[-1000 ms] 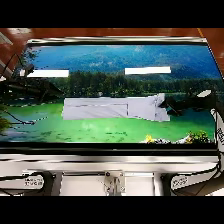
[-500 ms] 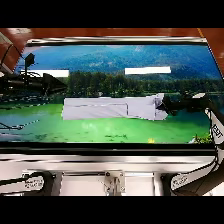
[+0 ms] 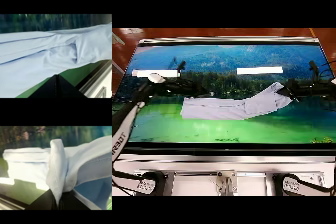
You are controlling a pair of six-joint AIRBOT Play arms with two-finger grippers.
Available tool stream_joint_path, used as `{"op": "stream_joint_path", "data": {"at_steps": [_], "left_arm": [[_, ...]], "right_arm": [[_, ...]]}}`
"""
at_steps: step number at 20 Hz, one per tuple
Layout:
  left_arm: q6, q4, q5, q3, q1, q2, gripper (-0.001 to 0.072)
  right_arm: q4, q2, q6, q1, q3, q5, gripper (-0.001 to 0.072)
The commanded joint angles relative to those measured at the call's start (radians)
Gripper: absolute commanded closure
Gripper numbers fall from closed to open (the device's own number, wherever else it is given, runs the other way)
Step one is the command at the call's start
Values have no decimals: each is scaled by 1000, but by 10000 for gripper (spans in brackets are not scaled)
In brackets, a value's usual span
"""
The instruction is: Fold the shirts.
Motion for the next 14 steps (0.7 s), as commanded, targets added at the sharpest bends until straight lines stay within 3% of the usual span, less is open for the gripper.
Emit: {"op": "stream_joint_path", "data": {"at_steps": [1, 3, 8, 11, 14], "left_arm": [[13, -177, 140, 1, -175, -132, 666], [92, -325, 183, 1, -258, -190, 666], [190, -647, 214, 6, -449, -305, 666], [191, -740, 230, 52, -534, -360, 666], [219, -744, 224, 103, -500, -371, 668]], "right_arm": [[4, 172, 70, -1, 5, 85, 643], [5, 242, 111, -1, 5, 116, 643], [5, 349, 196, 2, 4, 180, 643], [13, 362, 237, 2, 4, 196, 643], [38, 362, 245, 3, 4, 188, 643]]}}
